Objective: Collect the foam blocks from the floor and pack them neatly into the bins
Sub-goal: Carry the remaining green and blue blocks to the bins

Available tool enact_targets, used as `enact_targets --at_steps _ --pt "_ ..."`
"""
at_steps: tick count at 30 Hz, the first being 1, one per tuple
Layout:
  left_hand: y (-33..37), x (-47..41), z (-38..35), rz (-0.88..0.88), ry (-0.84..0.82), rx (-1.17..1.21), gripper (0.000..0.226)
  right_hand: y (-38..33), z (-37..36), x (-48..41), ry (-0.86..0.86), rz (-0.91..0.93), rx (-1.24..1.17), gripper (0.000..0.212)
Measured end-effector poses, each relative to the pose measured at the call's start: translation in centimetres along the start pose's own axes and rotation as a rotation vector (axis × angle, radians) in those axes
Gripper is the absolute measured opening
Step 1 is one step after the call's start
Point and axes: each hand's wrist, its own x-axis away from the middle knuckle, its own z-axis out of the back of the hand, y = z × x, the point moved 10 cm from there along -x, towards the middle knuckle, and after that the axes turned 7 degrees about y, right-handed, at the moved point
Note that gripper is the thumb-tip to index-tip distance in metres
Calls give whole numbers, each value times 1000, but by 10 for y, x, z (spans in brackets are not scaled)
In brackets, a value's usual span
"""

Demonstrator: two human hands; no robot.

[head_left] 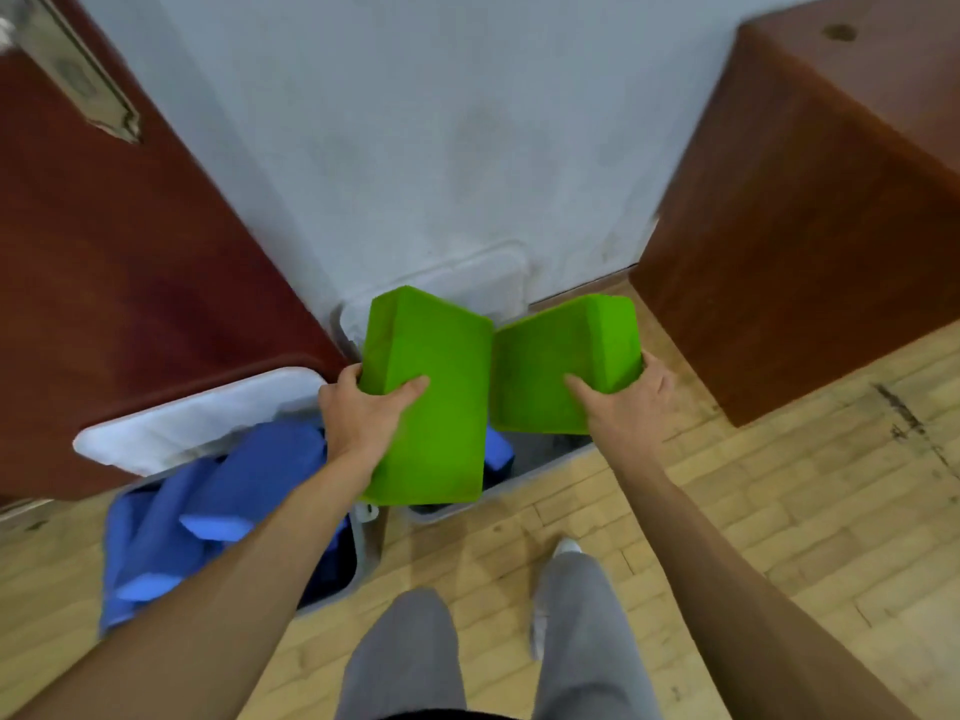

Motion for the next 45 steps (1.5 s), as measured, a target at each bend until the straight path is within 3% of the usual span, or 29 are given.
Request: enact_targets --at_steps 3,7,13,17,18,21,24,29,32,36,40,45 --pt "-33 -48 -78 66 13 49 86 65 -69 -50 13 -154 -117 94" --pt "-89 -107 -177 54 8 51 68 157 -167 -94 46 -312 -221 89" --pt "-197 -171 -269 145 71 187 110 270 -280 -130 126 -578 -377 96" --pt "-259 -200 -321 201 -4 251 124 318 -340 -127 135 -704 -524 90" --pt "-270 -205 -332 200 -51 272 117 324 -349 -126 140 -700 -531 89" --pt "-285 -200 -347 152 -166 290 67 334 -372 -121 113 -653 -574 90" --pt "-276 -188 -352 13 -245 290 35 330 -376 -110 50 -604 -544 69" --pt "-256 -169 -340 -127 -254 341 43 322 -358 -96 -3 -467 -351 9" --pt "-248 -164 -342 -201 -304 288 19 314 -356 -98 -28 -407 -288 15" --pt "-237 -145 -354 -261 -438 166 18 293 -371 -94 -132 -241 -115 15" --pt "-228 -119 -335 -212 -511 49 14 250 -359 -63 -421 52 245 23" --pt "-184 -66 -257 -183 -580 -101 16 173 -292 9 -802 314 461 23"
